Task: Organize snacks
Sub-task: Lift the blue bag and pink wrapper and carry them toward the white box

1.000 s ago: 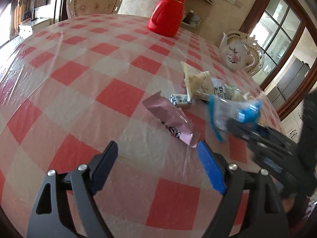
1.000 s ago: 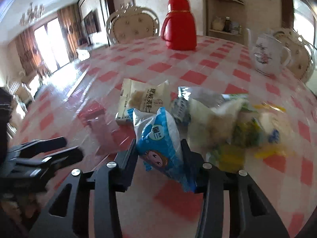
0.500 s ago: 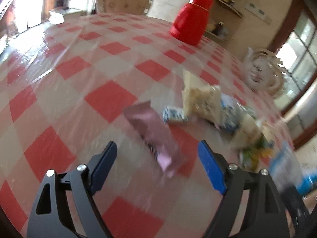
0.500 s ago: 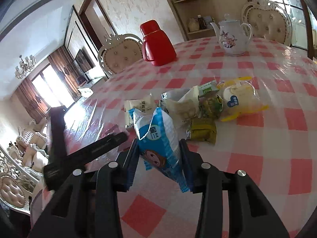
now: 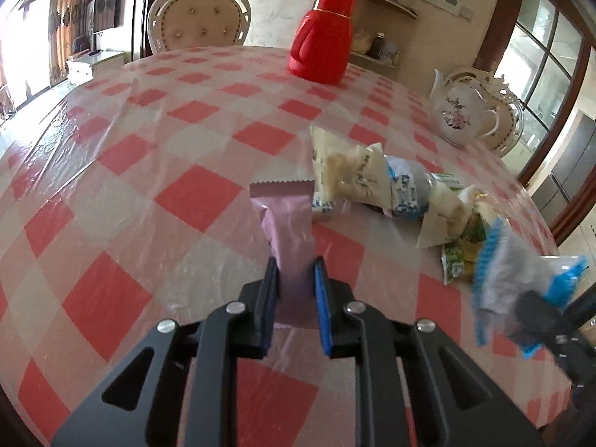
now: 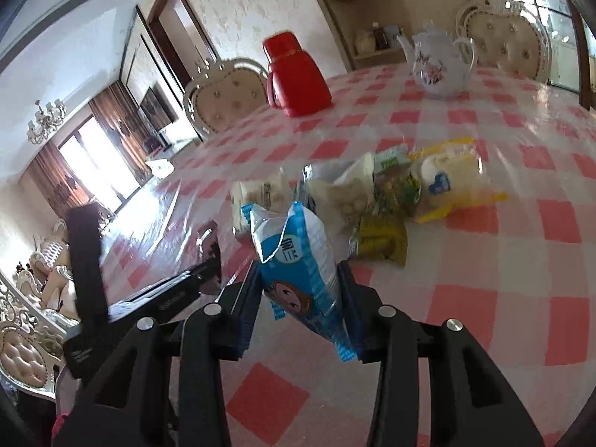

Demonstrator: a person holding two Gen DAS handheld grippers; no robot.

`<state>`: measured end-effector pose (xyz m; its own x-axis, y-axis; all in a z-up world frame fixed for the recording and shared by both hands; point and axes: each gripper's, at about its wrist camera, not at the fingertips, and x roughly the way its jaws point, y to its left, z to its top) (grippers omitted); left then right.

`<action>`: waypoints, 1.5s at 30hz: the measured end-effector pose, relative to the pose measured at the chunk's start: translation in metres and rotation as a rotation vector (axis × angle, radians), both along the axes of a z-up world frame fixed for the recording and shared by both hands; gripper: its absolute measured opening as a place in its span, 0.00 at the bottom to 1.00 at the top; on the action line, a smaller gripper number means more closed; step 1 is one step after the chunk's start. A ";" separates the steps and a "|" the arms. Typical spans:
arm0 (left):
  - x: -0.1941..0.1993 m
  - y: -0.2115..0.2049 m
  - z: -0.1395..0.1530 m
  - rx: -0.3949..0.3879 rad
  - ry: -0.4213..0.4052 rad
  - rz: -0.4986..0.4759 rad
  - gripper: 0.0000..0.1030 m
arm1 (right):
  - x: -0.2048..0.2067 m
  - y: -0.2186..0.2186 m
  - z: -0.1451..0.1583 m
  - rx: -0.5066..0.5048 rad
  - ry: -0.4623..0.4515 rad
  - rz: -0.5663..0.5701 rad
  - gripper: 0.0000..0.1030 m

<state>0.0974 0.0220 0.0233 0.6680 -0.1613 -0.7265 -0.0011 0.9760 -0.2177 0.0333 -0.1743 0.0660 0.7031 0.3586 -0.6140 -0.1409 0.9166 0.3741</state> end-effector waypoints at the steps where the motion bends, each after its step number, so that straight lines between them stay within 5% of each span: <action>1: -0.001 0.000 -0.001 -0.001 0.004 -0.003 0.18 | 0.001 0.000 -0.003 -0.001 0.008 -0.001 0.40; 13: -0.041 0.005 0.000 -0.004 -0.024 -0.002 0.19 | 0.001 0.013 -0.015 -0.001 0.012 0.001 0.39; 26: -0.092 0.026 0.014 -0.010 -0.087 0.030 0.19 | -0.046 0.060 -0.005 -0.064 -0.098 0.114 0.39; 45: -0.212 0.125 0.023 0.075 -0.068 0.141 0.19 | -0.084 0.135 -0.006 0.012 -0.053 0.346 0.39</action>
